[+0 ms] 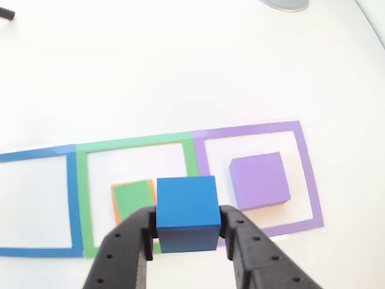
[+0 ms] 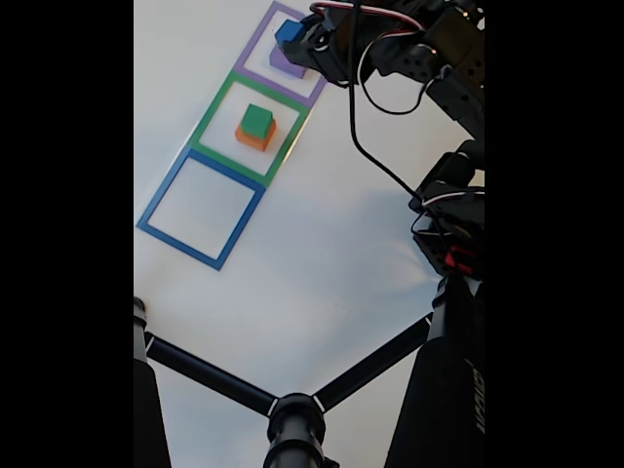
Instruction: Tower of hanoi
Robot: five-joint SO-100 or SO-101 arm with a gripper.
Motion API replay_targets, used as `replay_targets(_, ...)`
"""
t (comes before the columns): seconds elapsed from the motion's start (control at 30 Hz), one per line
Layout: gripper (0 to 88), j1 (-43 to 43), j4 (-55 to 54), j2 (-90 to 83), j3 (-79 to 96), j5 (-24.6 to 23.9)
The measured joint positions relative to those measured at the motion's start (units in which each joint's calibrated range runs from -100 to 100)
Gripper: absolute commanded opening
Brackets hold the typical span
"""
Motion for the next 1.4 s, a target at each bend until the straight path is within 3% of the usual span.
replay_targets(0.27, 4.6, -6.2, 20.7, -0.8, -20.4, -2.9)
replay_targets(0.77, 4.6, -15.2, 25.2, -2.5, -24.9, -5.0)
replay_targets(0.93, 4.6, -16.3, 13.1, -4.6, -9.9, -5.4)
replay_targets(1.07, 4.6, -16.0, -3.1, -6.5, 8.2, -1.3)
replay_targets(1.4, 4.7, -15.9, -45.1, -3.6, 42.2, -0.7)
